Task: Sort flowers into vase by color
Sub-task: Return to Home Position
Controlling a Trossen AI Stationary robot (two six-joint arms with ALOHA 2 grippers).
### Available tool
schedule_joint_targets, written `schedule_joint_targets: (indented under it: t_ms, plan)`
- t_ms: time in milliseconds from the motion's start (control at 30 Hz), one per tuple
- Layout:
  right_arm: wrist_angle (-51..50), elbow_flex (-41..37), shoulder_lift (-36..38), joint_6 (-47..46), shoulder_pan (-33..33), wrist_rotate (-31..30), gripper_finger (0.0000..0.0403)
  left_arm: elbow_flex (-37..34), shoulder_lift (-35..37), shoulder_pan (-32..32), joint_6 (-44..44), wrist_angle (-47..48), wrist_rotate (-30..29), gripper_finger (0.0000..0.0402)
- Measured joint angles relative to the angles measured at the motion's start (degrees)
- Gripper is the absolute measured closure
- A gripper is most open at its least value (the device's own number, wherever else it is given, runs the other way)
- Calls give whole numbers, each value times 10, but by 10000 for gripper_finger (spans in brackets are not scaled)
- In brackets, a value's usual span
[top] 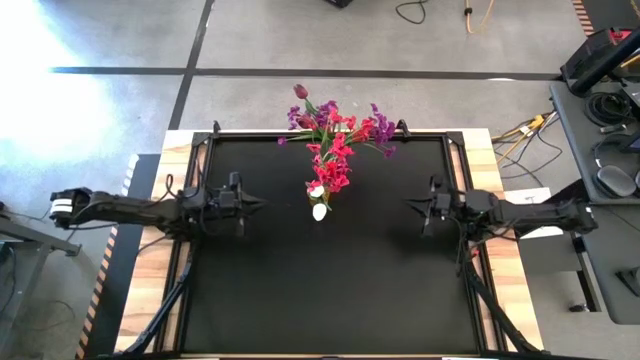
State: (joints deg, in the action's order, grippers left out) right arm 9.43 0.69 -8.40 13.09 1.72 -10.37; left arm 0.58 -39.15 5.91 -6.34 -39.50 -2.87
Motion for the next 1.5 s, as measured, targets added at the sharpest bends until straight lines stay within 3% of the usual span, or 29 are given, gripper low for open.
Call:
schedule_joint_targets:
  t_ms: [100,267,467,767,1133,1500]
  plan:
    - [-23,0,30,5,2,-15,391,0,39,0,-13,52,-25,401]
    - [-66,0,85,2,15,17,391,0,126,3,-8,129,-35,401]
    - [-82,0,80,-18,35,74,391,0,237,4,0,194,-34,401]
    - [-78,0,84,-11,36,72,391,0,393,4,15,356,-40,401]
    - [-62,-1,83,-2,36,-60,390,0,388,24,7,367,-82,401]
    - [-61,-1,41,-15,36,-81,390,0,330,38,127,368,-82,401]
